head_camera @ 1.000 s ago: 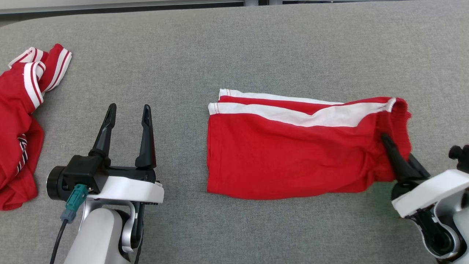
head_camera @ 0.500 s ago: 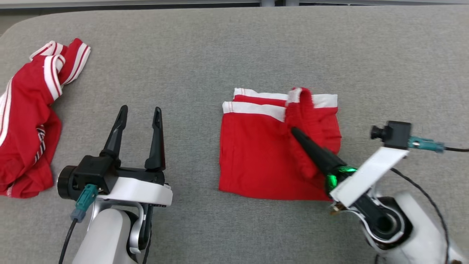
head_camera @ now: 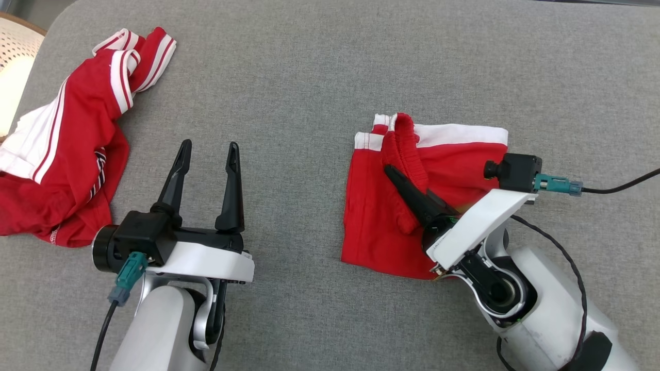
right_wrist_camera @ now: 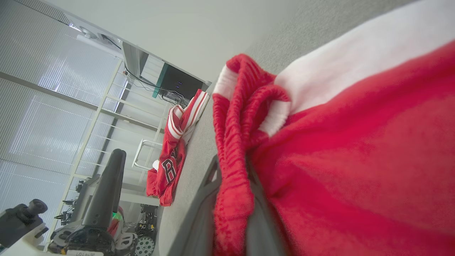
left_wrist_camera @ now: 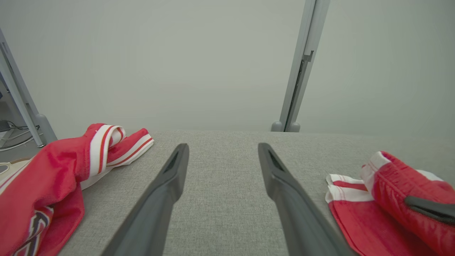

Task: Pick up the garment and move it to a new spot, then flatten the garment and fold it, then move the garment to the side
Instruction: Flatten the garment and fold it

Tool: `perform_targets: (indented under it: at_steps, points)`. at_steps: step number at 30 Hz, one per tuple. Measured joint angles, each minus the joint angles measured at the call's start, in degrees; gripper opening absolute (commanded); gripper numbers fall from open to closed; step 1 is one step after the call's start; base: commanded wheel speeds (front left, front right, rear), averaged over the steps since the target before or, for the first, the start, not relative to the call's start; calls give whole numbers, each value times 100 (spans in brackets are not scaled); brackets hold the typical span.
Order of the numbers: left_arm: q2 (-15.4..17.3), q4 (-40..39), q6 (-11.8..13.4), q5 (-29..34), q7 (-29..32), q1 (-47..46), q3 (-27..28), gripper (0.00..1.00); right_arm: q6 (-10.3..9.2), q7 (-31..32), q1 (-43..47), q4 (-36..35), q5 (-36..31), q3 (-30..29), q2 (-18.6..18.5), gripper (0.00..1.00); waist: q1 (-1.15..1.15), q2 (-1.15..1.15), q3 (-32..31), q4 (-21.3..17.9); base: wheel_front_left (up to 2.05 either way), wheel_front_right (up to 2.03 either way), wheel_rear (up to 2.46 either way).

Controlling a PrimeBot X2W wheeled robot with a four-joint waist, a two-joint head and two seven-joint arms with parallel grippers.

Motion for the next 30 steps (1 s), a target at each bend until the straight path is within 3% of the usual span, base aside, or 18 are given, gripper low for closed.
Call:
perform_targets:
  at_steps: [1,2,4,5,10,16,23,30]
  points:
    - [-10,-3,0,2,0,0,11,100,0,-58,-19,1,-43,60,-19,39,0,0,2,-5,0,0,0]
    - [-19,-3,2,20,0,1,19,100,0,-154,-37,-40,-81,129,-35,83,0,0,4,-11,0,0,0]
    - [-32,-12,2,30,0,2,43,100,0,-330,-47,-129,-138,245,-79,85,0,0,14,-32,0,0,0]
    - [-36,-19,2,45,1,1,56,100,0,-428,-52,-199,-233,336,-130,100,0,0,17,-45,0,0,0]
    - [-45,-51,2,118,0,1,124,100,0,-1017,-105,-544,-648,616,-342,100,0,0,27,-152,0,0,0]
    - [-20,-69,-7,165,0,7,250,100,1,-1889,-35,-1029,-1215,301,-648,100,0,0,-18,-337,0,0,0]
    - [93,-73,-23,180,0,96,388,100,1,-2261,587,-992,-2216,-978,-1022,100,0,0,-139,-599,0,0,0]
    - [256,-67,2,194,0,303,499,100,1,-2270,1444,-1079,-2838,-2269,-1011,100,0,0,-318,-840,0,0,0]
